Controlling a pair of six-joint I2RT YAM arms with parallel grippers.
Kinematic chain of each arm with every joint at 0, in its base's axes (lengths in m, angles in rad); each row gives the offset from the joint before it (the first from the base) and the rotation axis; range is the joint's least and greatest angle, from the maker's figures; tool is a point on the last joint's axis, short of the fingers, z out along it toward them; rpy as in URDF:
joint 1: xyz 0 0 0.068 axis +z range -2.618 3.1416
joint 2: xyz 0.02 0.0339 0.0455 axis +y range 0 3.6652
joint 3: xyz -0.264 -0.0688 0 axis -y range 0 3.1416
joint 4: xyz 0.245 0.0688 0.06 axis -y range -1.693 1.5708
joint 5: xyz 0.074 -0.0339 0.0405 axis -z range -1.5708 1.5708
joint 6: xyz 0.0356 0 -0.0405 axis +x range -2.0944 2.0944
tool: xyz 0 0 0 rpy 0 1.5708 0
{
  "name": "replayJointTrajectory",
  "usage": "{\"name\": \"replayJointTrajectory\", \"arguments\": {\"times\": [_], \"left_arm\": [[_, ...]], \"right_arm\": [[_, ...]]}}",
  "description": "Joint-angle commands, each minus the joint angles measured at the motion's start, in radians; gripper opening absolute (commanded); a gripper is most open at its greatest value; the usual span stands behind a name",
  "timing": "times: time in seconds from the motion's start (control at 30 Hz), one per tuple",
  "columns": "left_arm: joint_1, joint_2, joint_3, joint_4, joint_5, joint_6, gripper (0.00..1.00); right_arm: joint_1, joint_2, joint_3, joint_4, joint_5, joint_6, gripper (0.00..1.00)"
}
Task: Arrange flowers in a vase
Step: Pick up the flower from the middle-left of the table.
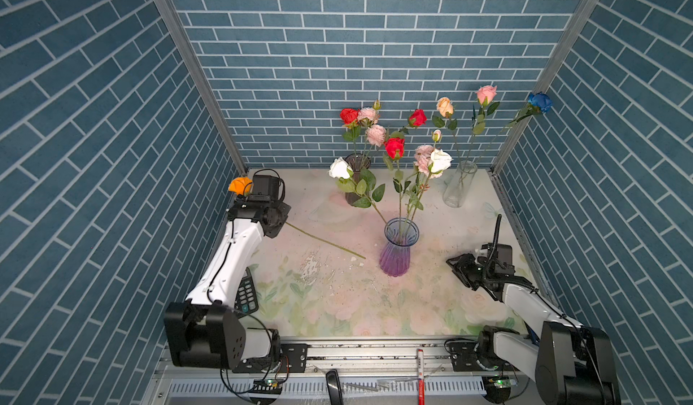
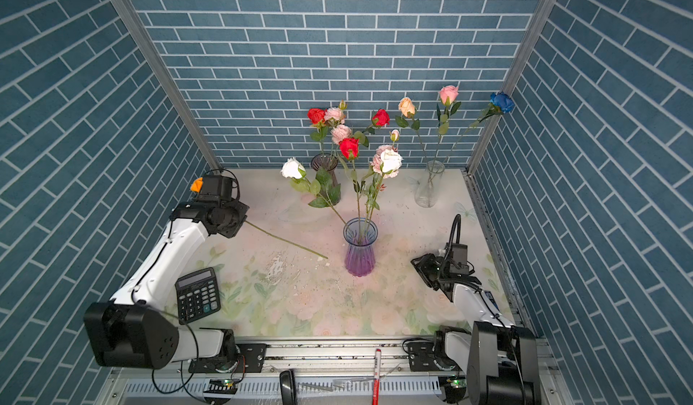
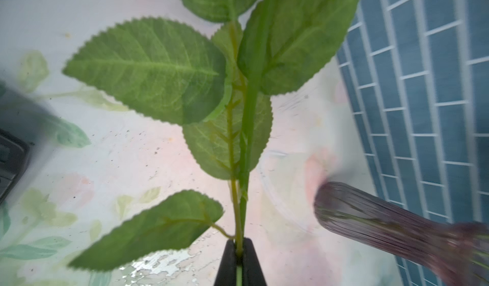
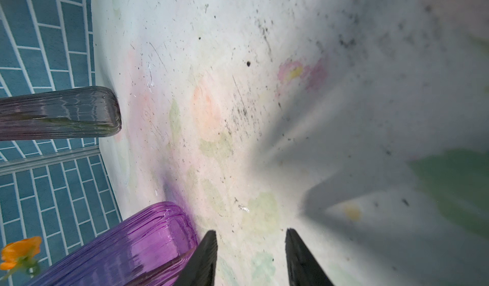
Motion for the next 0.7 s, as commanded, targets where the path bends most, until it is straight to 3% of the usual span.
{"name": "replayJointTrajectory", "arguments": {"times": [0.0,0.13,0.4,0.67], "left_arm": [[-0.065,-0.081,0.097,-0.026,-0.067,0.028,0.0],[-0.173,-0.123,0.224,-0.019,-0.135,0.111,0.0],[-0.335,-0.102,0.387,0.048,-0.112,0.212,0.0],[-0.515,-0.092,0.409,0.192,-0.224,0.377,0.0]], "right_arm": [[-0.004,0.013,-0.002,0.003,-0.004,0.02,0.44],[-0.004,0.015,-0.005,0.004,-0.002,0.023,0.44],[-0.004,0.001,-0.011,-0.003,0.002,0.029,0.44],[-0.005,0.0,-0.011,-0.003,0.001,0.029,0.44]]}}
